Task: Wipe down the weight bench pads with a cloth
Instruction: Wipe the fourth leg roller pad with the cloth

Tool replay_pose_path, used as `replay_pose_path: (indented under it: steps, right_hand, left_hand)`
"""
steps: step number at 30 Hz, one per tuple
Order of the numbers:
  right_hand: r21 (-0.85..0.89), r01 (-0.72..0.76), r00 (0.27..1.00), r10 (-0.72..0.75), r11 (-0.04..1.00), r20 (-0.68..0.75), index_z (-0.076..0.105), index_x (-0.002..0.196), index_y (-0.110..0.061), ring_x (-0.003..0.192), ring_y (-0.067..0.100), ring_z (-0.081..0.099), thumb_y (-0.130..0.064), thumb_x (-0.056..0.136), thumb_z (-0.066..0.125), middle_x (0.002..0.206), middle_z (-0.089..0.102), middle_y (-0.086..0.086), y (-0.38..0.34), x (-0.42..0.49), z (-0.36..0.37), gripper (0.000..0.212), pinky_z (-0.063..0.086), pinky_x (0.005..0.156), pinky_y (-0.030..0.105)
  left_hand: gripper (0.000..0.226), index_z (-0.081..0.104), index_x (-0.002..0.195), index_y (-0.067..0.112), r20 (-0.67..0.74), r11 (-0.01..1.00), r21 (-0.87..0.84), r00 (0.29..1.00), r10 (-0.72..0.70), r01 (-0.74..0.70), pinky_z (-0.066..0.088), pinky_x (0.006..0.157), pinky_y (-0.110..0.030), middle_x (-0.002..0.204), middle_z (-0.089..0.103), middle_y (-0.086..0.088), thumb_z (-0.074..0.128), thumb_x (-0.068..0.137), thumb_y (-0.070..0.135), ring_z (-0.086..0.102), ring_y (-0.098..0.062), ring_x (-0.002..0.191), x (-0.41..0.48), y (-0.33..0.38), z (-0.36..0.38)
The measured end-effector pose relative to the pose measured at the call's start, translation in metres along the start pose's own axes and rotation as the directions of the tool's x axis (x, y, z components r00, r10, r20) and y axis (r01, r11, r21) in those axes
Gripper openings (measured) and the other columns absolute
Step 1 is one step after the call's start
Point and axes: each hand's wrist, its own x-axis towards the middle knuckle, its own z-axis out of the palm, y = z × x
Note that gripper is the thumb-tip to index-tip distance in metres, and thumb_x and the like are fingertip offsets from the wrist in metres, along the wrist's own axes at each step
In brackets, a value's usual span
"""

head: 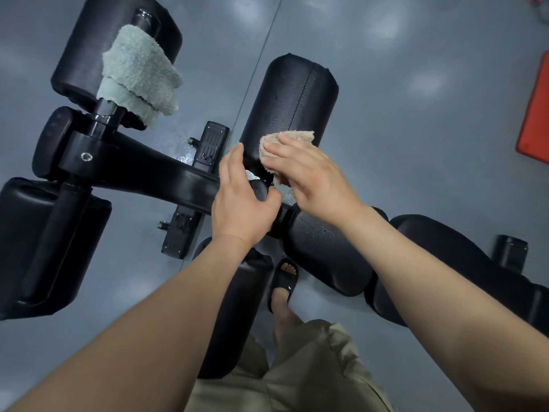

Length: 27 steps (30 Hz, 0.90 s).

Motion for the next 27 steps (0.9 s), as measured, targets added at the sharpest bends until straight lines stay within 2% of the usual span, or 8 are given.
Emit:
replay_pose_path:
  steps: [5, 11, 15, 21, 27]
  right_hand:
    - [-0.016, -0.002, 1.000, 0.002, 1.000, -0.028, 0.066, 0.128, -0.008, 0.143, 0.028, 0.043, 0.011, 0.089, 0.049, 0.144, 0.058, 0.006, -0.001, 0.000, -0.002, 0.047, 0.038, 0.115, 0.046]
    - [0.037, -0.088, 0.985, 0.093, 0.995, -0.148, 0.068, 0.121, 0.001, 0.137, 0.032, 0.049, 0.014, 0.090, 0.043, 0.137, 0.061, 0.012, -0.003, -0.017, 0.003, 0.042, 0.035, 0.119, 0.040]
    - [0.054, -0.070, 0.977, 0.079, 0.996, -0.197, 0.066, 0.123, 0.005, 0.136, 0.027, 0.050, 0.016, 0.092, 0.044, 0.138, 0.059, 0.016, -0.003, -0.020, 0.004, 0.040, 0.033, 0.119, 0.038]
    - [0.002, -0.061, 0.958, 0.059, 0.998, -0.281, 0.067, 0.123, 0.005, 0.132, 0.029, 0.056, 0.003, 0.100, 0.051, 0.136, 0.061, 0.017, 0.032, 0.018, -0.003, 0.027, 0.040, 0.114, 0.048]
    - [-0.045, -0.203, 0.933, 0.179, 0.978, -0.313, 0.069, 0.122, -0.004, 0.129, 0.031, 0.057, 0.000, 0.097, 0.049, 0.138, 0.062, 0.012, 0.072, 0.065, -0.022, 0.032, 0.036, 0.117, 0.039]
  left_hand:
    - [0.091, 0.016, 0.160, 0.027, 0.011, 1.000, 0.028, 1.000, 0.000, 0.000, 0.049, 0.096, -0.039, 0.163, 0.016, 0.013, 0.066, 0.085, 0.042, 0.050, -0.014, 0.130, 0.000, 0.000, 0.000]
    - [0.093, 0.014, 0.160, 0.029, 0.013, 1.000, 0.026, 1.000, -0.013, 0.013, 0.050, 0.098, -0.041, 0.164, 0.016, 0.011, 0.066, 0.083, 0.042, 0.050, -0.015, 0.132, 0.002, -0.001, 0.001]
    - [0.090, 0.018, 0.159, 0.028, 0.003, 1.000, 0.028, 1.000, -0.006, 0.006, 0.043, 0.100, -0.034, 0.164, 0.018, 0.011, 0.067, 0.084, 0.040, 0.043, -0.012, 0.137, 0.002, -0.003, 0.002]
    - [0.087, 0.024, 0.158, 0.027, -0.005, 1.000, 0.029, 1.000, 0.010, -0.010, 0.046, 0.100, -0.038, 0.161, 0.021, 0.010, 0.067, 0.082, 0.038, 0.046, -0.014, 0.133, 0.002, -0.001, 0.002]
    - [0.085, 0.026, 0.156, 0.028, -0.004, 1.000, 0.026, 1.000, 0.009, -0.008, 0.044, 0.098, -0.036, 0.161, 0.021, 0.010, 0.067, 0.082, 0.035, 0.049, -0.014, 0.129, 0.002, -0.001, 0.002]
